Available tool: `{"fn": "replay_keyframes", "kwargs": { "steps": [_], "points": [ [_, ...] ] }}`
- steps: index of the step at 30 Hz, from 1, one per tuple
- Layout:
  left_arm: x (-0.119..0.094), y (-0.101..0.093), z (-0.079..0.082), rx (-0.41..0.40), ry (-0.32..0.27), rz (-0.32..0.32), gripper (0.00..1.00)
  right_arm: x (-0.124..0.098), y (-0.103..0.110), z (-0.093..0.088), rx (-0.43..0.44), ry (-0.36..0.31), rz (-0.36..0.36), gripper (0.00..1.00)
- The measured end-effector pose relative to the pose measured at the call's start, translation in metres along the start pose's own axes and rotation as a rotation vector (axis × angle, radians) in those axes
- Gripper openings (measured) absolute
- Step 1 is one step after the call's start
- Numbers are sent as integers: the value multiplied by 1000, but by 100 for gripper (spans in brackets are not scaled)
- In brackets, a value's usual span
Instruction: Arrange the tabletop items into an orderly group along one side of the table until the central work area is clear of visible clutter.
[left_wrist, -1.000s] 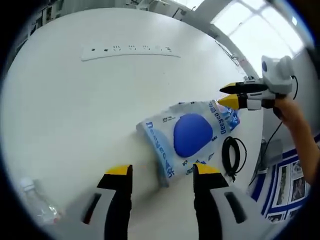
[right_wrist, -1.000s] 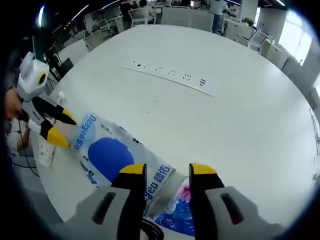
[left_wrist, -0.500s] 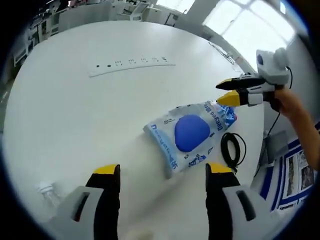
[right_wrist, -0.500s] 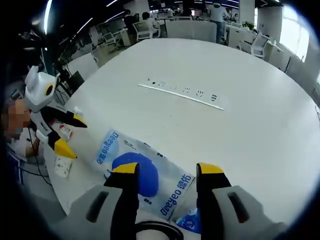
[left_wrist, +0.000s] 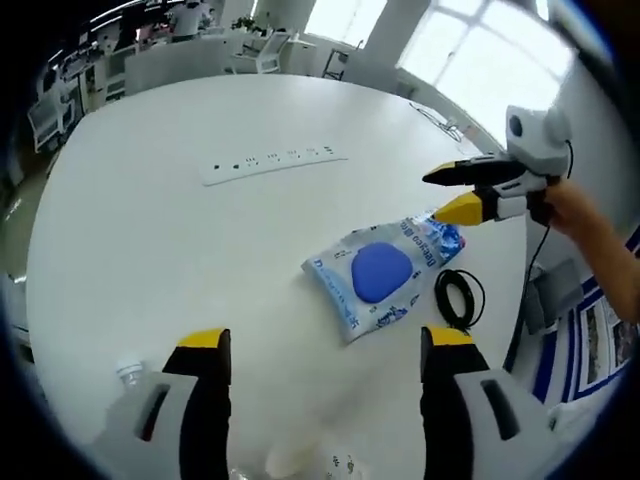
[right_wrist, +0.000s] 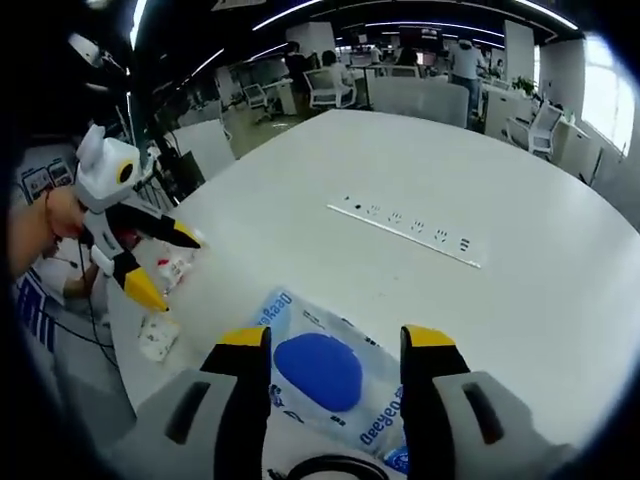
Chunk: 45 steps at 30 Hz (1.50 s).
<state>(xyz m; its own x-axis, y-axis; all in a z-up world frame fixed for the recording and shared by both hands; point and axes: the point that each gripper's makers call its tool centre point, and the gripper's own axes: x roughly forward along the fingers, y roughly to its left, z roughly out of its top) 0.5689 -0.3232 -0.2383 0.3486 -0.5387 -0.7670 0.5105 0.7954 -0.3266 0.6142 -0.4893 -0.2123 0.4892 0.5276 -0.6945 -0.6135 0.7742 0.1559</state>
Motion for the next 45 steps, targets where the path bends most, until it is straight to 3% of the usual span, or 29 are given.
{"fn": "replay_keyframes", "kwargs": {
  "steps": [5,11,19,24,34,45],
  "points": [
    [-19,7,-2,-6,-40,12,81,-7,12,3,-26,-7,11,48],
    [-46,12,-3,-25,-105,25,82,-14,34,15,-58,-62,60,49],
    [-84,20,-5,7,-221,45,82,-18,66,20,-127,-70,126,48],
    [-102,21,-11,2,-250,46,86,-18,84,23,-191,-65,170,48],
    [-133,24,-37,-17,-285,33,86,-13,123,30,-297,-52,282,46],
    [-161,34,-66,-56,-327,41,85,12,170,29,-444,28,409,42]
  ]
}}
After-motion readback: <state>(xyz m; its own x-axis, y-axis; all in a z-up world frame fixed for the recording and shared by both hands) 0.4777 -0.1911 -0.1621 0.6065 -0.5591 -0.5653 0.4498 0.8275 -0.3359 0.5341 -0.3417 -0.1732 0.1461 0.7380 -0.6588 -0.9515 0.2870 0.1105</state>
